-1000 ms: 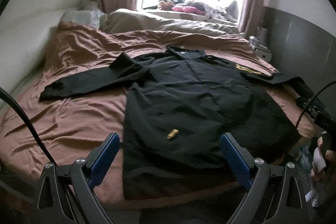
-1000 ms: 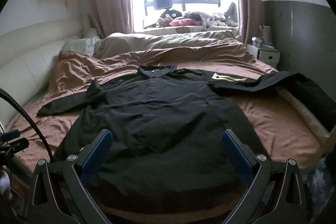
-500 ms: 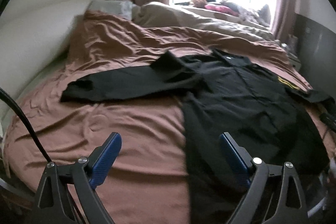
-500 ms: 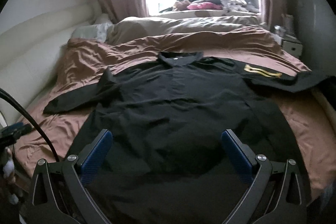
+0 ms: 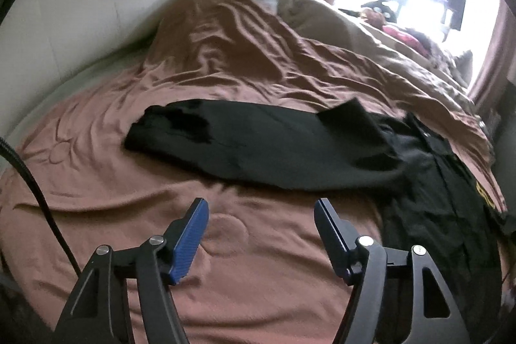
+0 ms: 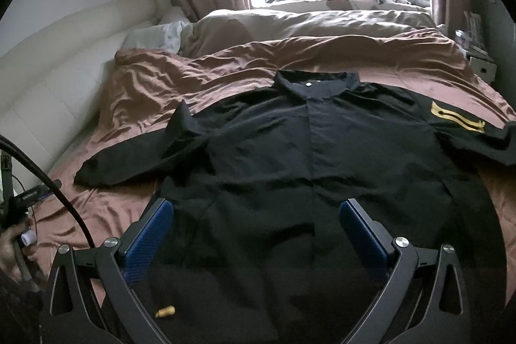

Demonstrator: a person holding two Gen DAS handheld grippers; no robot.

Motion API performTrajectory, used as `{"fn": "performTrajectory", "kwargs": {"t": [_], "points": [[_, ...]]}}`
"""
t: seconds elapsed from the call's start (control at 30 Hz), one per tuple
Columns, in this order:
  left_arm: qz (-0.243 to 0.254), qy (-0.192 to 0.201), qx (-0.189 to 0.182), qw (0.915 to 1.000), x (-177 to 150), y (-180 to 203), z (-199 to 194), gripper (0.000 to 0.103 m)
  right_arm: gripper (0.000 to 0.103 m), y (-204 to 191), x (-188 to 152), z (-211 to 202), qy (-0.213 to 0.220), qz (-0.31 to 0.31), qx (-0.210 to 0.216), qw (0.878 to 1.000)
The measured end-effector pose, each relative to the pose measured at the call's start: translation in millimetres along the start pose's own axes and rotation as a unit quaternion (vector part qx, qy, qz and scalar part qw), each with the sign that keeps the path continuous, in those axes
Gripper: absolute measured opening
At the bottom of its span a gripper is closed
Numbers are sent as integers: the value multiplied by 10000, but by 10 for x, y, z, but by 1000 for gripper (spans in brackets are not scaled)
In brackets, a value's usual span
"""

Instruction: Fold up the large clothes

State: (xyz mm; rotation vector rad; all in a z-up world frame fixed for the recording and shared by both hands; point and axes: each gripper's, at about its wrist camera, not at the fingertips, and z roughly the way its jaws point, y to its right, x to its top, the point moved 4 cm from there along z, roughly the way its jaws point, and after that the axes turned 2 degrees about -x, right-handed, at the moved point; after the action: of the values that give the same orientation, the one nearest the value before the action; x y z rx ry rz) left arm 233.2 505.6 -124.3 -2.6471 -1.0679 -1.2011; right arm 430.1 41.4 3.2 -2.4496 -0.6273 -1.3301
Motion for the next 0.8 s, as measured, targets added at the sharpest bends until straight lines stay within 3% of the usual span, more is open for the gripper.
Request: {"fn": "performTrajectory", "kwargs": {"t": [0.13, 0.3, 0.53, 0.6, 0.67, 0.7, 0.73, 0.77, 0.8], "points": [[-344, -83, 75, 9993, 196, -358, 235, 67, 91, -88, 83, 222, -79, -81, 8, 9999], [-953, -227, 122, 9951, 310, -722, 553, 67, 69, -209, 187, 576, -254, -147, 42, 9996], [-1699, -652, 216, 9831, 292, -1024, 1079, 61, 59, -336, 319, 1033, -461, -60, 143, 9988], [-1819, -746, 338, 9799, 280, -1075, 1214, 60, 45, -366, 351, 1195, -562, 6, 245, 9981], [-1965, -809, 361, 9765, 270, -1117, 1349, 37, 37, -375, 383, 1369, -683, 111, 337, 9970], [-1968, -763, 380, 9767, 283, -1128, 1376, 30, 33, -381, 410, 1479, -752, 204, 390, 9962], [-1922, -692, 443, 9779, 313, -1138, 1397, 12, 31, -376, 440, 1580, -801, 295, 437, 9954], [-1935, -665, 430, 9779, 339, -1147, 1415, 5, 28, -369, 464, 1669, -837, 381, 486, 9946], [-2014, -623, 374, 9768, 368, -1156, 1397, 4, 26, -367, 493, 1779, -892, 494, 554, 9932]]}}
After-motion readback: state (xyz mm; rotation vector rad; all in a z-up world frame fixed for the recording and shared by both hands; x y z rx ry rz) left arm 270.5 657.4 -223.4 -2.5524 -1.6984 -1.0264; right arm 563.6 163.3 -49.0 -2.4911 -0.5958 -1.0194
